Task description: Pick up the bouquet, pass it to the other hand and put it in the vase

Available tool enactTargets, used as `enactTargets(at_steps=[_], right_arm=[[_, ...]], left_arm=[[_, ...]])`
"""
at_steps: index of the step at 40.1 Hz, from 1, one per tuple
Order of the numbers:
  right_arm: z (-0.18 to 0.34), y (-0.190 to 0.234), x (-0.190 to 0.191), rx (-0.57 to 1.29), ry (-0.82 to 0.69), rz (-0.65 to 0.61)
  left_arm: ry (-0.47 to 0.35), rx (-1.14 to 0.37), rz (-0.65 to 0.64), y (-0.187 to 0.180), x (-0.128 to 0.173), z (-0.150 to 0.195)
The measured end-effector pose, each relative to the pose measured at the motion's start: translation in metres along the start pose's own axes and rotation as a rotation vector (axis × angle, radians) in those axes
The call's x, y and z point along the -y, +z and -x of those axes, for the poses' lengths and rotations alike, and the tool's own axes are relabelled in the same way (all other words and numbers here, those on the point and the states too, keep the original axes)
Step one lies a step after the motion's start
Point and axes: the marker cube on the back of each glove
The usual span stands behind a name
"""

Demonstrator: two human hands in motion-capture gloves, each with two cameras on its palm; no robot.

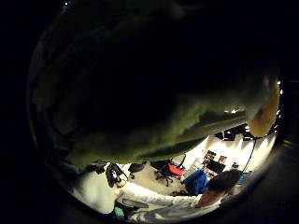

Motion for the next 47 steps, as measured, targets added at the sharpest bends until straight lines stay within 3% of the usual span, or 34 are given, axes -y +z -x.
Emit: enactTargets(at_steps=[3, 6, 9, 12, 15, 16, 19, 22, 25, 28, 30, 33, 35, 40, 44, 47], right_arm=[[-0.003, 0.004, 0.001, 0.025, -0.088, 0.016], [-0.008, 0.007, 0.007, 0.040, -0.213, -0.006], [-0.010, 0.006, 0.005, 0.003, -0.134, -0.023], [-0.013, 0.008, -0.001, 0.027, -0.114, 0.027], [-0.030, 0.009, -0.002, -0.023, -0.076, 0.036], [-0.034, 0.009, -0.004, -0.036, -0.026, 0.046], [-0.041, 0.011, -0.010, -0.028, 0.043, 0.075], [-0.054, 0.013, -0.008, -0.052, 0.018, 0.062], [-0.055, 0.016, -0.019, -0.009, 0.113, 0.114], [-0.063, 0.021, -0.031, 0.004, 0.187, 0.151], [-0.072, 0.024, -0.037, -0.007, 0.232, 0.167], [-0.081, 0.030, -0.045, -0.018, 0.249, 0.196], [-0.088, 0.034, -0.050, -0.038, 0.243, 0.213], [-0.117, 0.044, -0.059, -0.220, 0.226, 0.190], [-0.120, 0.046, -0.063, -0.347, 0.171, 0.176], [-0.115, 0.045, -0.064, -0.372, 0.118, 0.157]], left_arm=[[-0.121, 0.132, 0.011, -0.010, -0.007, 0.033], [-0.176, 0.145, 0.093, -0.015, -0.019, 0.053], [-0.226, 0.110, 0.349, -0.024, -0.043, 0.078], [-0.204, 0.077, 0.603, -0.043, -0.079, 0.129], [-0.321, 0.146, 0.678, -0.076, -0.127, 0.169], [-0.321, 0.172, 0.685, -0.087, -0.142, 0.175], [-0.248, 0.180, 0.714, -0.107, -0.179, 0.167], [-0.329, 0.182, 0.768, -0.115, -0.202, 0.155], [-0.330, 0.243, 0.761, -0.119, -0.216, 0.164], [-0.390, 0.208, 0.726, -0.117, -0.230, 0.154], [-0.338, 0.123, 0.713, -0.114, -0.235, 0.144], [-0.170, -0.020, 0.703, -0.110, -0.238, 0.140], [-0.118, -0.014, 0.673, -0.109, -0.237, 0.150], [-0.233, 0.117, 0.634, -0.108, -0.237, 0.159], [-0.145, 0.047, 0.645, -0.106, -0.234, 0.149], [-0.144, -0.027, 0.665, -0.105, -0.234, 0.145]])
